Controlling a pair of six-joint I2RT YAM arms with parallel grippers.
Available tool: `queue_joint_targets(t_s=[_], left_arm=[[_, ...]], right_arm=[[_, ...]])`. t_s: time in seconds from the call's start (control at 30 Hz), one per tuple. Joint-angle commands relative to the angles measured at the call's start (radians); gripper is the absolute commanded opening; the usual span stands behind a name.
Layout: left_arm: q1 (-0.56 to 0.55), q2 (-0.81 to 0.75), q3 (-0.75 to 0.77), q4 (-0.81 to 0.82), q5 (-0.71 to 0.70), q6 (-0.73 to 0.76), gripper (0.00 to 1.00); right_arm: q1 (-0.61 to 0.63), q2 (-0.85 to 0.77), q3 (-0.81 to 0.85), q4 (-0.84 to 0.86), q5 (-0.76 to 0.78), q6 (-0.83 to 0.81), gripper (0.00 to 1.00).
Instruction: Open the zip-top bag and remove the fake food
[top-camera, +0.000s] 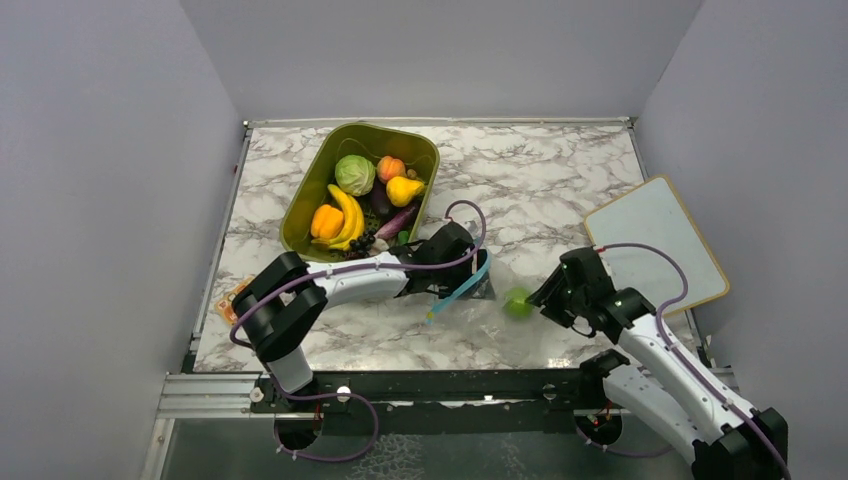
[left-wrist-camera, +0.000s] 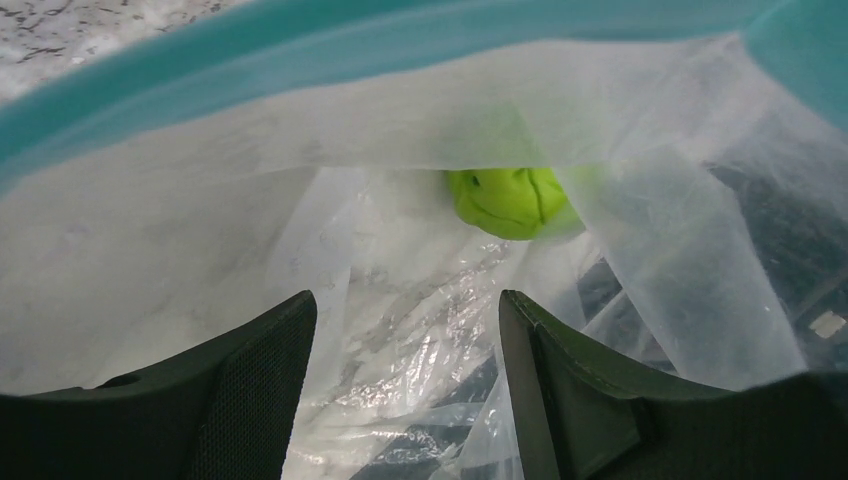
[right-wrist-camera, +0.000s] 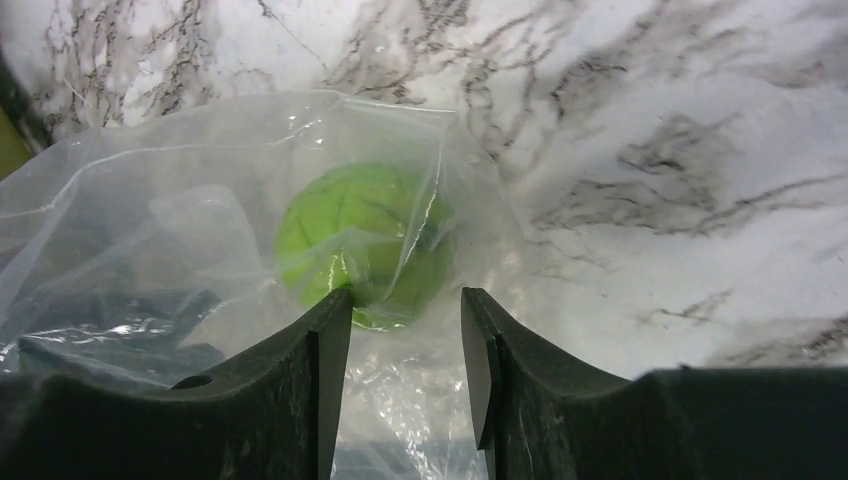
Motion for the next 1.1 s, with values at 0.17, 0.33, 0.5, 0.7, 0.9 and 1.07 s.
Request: queue_joint_targets(t_s=[0.17, 0.33, 0.5, 0.7, 0.9, 1.07], left_arm=[[-0.019, 0.051, 0.052, 0.039, 0.019, 0.0, 0.69], [-0.019, 0.053, 0.046, 0.026, -0.038, -0.022, 0.69], [-0.01, 0.046, 0.037, 0.015, -0.133, -0.065, 0.57], [-0.012, 0.14, 0.164, -0.098, -0.174, -0.049, 0.5], [-0.012, 0.156, 0.165, -0.066, -0.162, -0.048, 0.49], [-0.013, 0.15, 0.162, -0.056, -0.162, -0.045, 0.5]], right_arm=[[0.0, 0.094, 0.039, 0.114, -0.007, -0.134, 0.43], [-0.001, 0.117, 0.033, 0.048, 0.098, -0.088, 0.41], [-0.001, 0.146, 0.002, 0.076, 0.06, -0.061, 0.37], [-0.001, 0.099, 0.009, 0.064, 0.072, -0.077, 0.36], [-0.001, 0.073, 0.023, 0.054, 0.087, -0.089, 0.33], [-0.001, 0.03, 0.084, -0.017, 0.238, 0.006, 0.31]])
